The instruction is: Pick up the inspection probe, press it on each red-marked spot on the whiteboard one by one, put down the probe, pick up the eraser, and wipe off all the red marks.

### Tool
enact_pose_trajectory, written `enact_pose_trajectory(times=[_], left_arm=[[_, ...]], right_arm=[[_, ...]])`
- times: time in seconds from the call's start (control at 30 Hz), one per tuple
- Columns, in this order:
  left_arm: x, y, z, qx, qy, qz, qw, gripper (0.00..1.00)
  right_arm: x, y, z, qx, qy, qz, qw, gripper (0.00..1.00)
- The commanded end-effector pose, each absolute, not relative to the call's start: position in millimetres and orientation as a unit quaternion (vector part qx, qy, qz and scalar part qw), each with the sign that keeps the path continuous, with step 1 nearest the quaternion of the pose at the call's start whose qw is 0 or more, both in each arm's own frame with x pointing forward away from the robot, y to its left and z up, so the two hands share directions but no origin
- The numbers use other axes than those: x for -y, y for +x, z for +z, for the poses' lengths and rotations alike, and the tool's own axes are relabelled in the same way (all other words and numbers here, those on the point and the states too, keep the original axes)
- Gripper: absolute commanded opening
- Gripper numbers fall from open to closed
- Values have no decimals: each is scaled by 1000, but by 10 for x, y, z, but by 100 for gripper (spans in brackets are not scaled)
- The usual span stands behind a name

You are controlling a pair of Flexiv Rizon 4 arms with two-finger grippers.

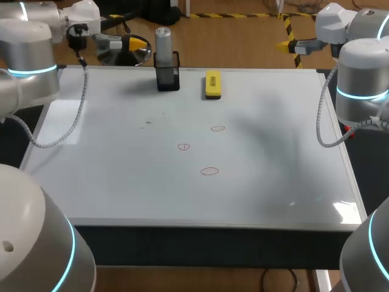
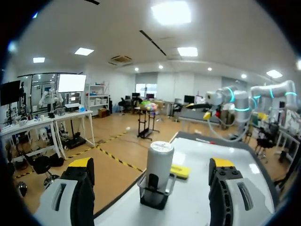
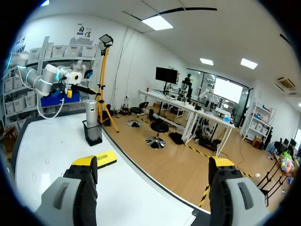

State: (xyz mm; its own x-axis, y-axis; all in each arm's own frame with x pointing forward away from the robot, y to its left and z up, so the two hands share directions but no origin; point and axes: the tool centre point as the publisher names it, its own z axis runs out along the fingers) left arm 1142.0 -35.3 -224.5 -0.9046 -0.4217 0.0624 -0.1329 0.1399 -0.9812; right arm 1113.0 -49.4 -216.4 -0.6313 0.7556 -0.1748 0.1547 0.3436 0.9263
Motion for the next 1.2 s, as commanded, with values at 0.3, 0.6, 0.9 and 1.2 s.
enact_pose_trajectory(times=[0.3, 0.6, 0.9, 1.2], left_arm=[[794, 11594, -2618, -728, -75, -682, -2, 100], [984, 11606, -2715, -710, -68, -701, -29, 100], [1180, 11548, -2773, -705, -51, -706, -45, 100], [1379, 11550, -2802, -702, -46, -709, -53, 100]], right_arm=[[496, 11134, -2163, -760, 299, 488, 307, 100], [496, 11134, -2163, -760, 299, 488, 307, 100], [496, 11134, -2163, -760, 299, 488, 307, 100], [496, 11134, -2163, -760, 299, 488, 307, 100]])
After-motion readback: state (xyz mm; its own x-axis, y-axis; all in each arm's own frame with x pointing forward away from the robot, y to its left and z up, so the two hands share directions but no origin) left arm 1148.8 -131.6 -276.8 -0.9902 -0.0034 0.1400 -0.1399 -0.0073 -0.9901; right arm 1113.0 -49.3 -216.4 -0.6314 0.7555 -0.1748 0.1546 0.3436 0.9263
